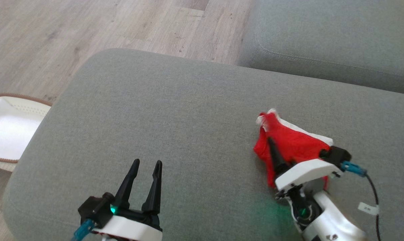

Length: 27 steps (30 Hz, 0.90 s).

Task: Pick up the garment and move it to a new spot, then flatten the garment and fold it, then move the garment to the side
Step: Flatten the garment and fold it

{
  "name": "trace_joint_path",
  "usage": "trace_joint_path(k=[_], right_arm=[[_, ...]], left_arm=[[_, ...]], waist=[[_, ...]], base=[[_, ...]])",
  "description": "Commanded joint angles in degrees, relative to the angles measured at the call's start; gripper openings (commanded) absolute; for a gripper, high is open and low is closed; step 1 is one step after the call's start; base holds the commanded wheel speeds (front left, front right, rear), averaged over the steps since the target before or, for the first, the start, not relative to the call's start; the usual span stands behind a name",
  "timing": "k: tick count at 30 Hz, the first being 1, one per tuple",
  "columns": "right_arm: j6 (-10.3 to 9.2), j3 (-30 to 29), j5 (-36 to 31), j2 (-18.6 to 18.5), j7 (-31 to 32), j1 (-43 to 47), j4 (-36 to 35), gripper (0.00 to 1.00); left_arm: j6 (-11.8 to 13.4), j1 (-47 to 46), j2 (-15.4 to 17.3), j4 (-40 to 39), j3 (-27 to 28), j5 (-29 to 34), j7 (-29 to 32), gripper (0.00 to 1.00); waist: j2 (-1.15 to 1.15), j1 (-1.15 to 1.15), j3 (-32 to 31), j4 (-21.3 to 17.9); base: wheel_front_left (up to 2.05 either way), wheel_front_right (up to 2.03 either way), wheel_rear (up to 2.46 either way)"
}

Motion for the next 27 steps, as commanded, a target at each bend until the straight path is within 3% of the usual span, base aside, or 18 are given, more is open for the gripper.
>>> trace_joint_path(k=[1, 13, 19, 27], right_arm=[[-0.05, 1.9, -1.0, 0.1, 0.0, -1.8, -1.8, 1.00], [-0.05, 10.9, -1.5, -0.4, 9.0, -0.2, 1.5, 1.00], [-0.05, 10.3, -1.5, -2.1, 6.1, -0.8, -1.5, 1.00], [-0.05, 8.1, -4.8, -8.9, -0.6, -0.7, -9.3, 1.00]], left_arm=[[0.1, -1.8, 0.2, -1.9, 2.2, 0.0, -0.5, 1.00], [0.1, -1.5, 0.3, -1.9, 3.2, 0.0, -0.5, 1.00], [0.1, -1.3, 0.2, -2.6, 4.1, 0.3, -0.5, 1.00], [0.1, -2.1, -0.2, -6.7, 5.2, 3.1, -0.5, 1.00]], waist=[[0.00, 0.00, 0.0, 0.0], [0.00, 0.00, -0.4, -1.2], [0.00, 0.00, -0.5, -3.7], [0.00, 0.00, -0.1, -9.2]], base=[[0.00, 0.00, 0.00], [0.00, 0.00, 0.00], [0.00, 0.00, 0.00], [0.00, 0.00, 0.00]])
